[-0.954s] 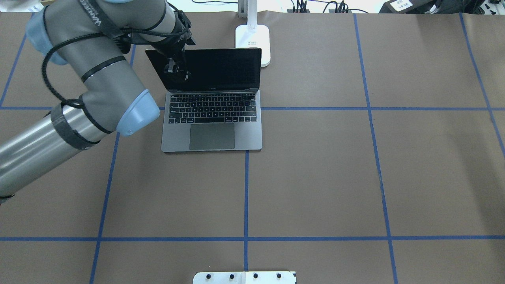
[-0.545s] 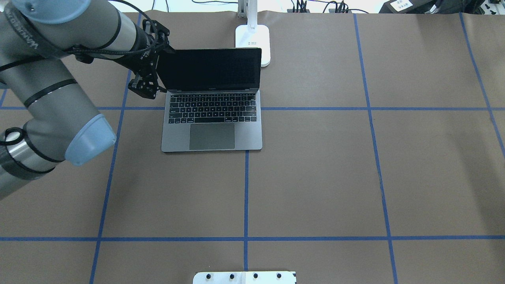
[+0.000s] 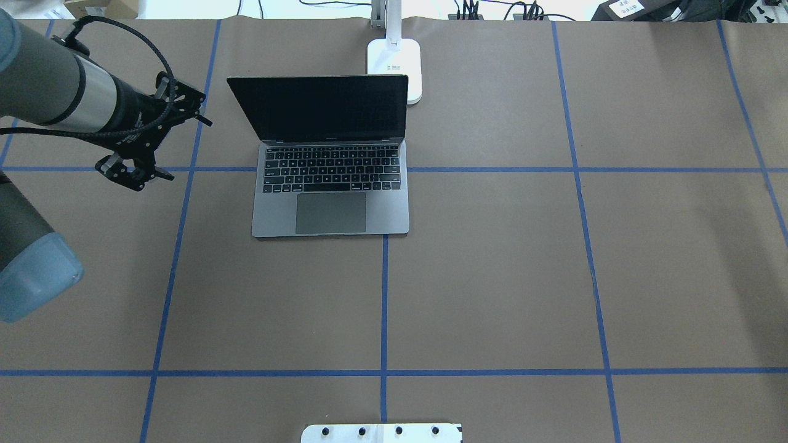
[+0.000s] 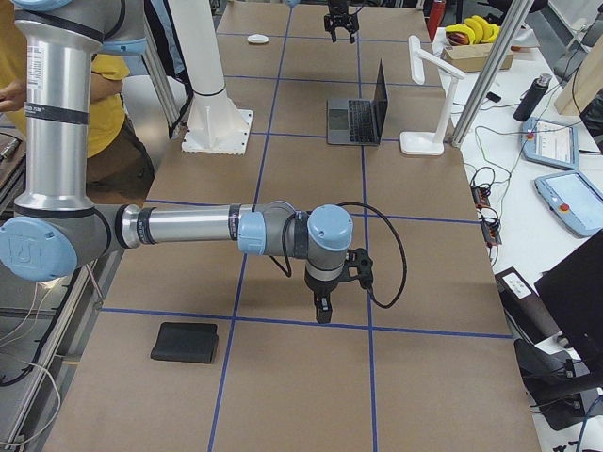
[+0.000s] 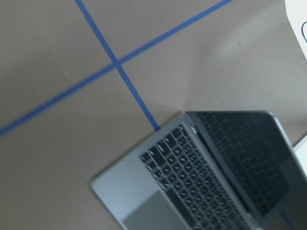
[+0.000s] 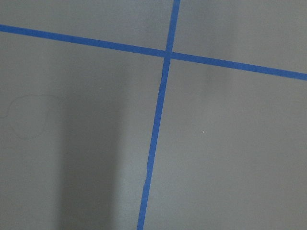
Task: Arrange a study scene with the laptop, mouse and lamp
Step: 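Release the laptop and withdraw the left gripper off the table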
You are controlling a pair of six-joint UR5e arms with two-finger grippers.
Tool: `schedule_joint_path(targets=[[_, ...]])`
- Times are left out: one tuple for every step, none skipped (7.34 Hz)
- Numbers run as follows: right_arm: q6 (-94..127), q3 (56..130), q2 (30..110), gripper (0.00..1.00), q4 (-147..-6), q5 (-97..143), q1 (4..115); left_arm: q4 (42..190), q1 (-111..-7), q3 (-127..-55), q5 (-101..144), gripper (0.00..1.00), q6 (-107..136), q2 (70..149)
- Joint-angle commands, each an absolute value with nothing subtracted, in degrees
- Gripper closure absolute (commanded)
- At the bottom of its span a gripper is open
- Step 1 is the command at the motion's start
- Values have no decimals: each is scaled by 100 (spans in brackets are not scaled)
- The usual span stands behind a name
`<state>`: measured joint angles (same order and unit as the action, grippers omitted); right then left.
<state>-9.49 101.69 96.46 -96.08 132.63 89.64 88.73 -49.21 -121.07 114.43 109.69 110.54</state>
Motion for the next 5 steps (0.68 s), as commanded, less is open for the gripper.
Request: schedule_joint_path(targets=[[-967, 10187, 9598, 0, -9606, 13254, 8965, 8736, -4992, -12357, 11443, 0, 9840, 10575], [-967, 10187, 9598, 0, -9606, 13254, 8965, 8736, -5044, -12401, 11452, 0, 9122, 10295], [-949, 10195, 9598, 0, -9606, 13254, 8965, 8736, -5062, -12410, 11452, 0, 8262, 10014], [-941, 10213, 9598, 0, -9606, 13263, 8965, 8736, -5062, -12419, 11452, 0, 7592, 9741], [-932, 10222, 9598, 0, -9606, 13263, 8956, 8762, -5071, -12462, 11461, 0, 7054, 9477]])
